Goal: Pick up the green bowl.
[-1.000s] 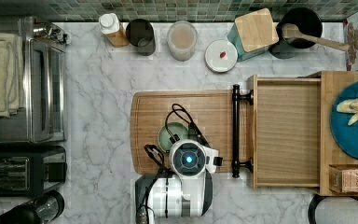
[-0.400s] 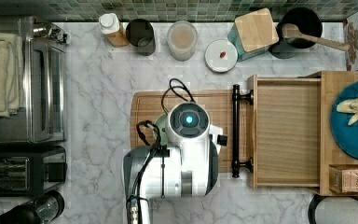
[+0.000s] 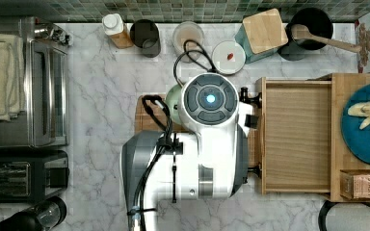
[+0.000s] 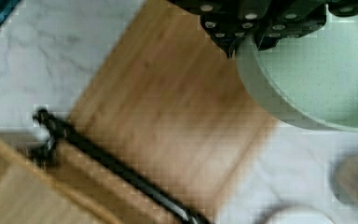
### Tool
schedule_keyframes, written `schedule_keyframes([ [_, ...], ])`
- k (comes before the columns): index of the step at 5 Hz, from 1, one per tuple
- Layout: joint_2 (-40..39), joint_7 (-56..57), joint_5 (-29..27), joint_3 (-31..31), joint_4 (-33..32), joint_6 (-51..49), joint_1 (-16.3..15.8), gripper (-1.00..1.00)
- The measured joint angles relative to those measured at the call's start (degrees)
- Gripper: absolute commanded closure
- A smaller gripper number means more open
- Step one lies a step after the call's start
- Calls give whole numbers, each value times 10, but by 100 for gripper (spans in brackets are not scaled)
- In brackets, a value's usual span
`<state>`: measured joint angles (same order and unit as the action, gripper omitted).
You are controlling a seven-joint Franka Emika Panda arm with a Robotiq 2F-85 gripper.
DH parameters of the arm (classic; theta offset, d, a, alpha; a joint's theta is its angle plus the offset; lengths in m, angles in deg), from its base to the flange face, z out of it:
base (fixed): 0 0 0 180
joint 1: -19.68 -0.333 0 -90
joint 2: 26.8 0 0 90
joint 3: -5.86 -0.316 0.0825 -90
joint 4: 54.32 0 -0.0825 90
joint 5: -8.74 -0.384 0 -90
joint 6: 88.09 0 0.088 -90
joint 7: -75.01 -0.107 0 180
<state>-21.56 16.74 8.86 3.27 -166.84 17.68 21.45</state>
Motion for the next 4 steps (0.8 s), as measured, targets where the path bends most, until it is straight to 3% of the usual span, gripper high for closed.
schedule_keyframes([
  [1,18,0,88,0,26,70,0,100],
  [2,45,0,117,-2,26,74,2,100],
  [4,55,0,117,-3,21,67,2,100],
])
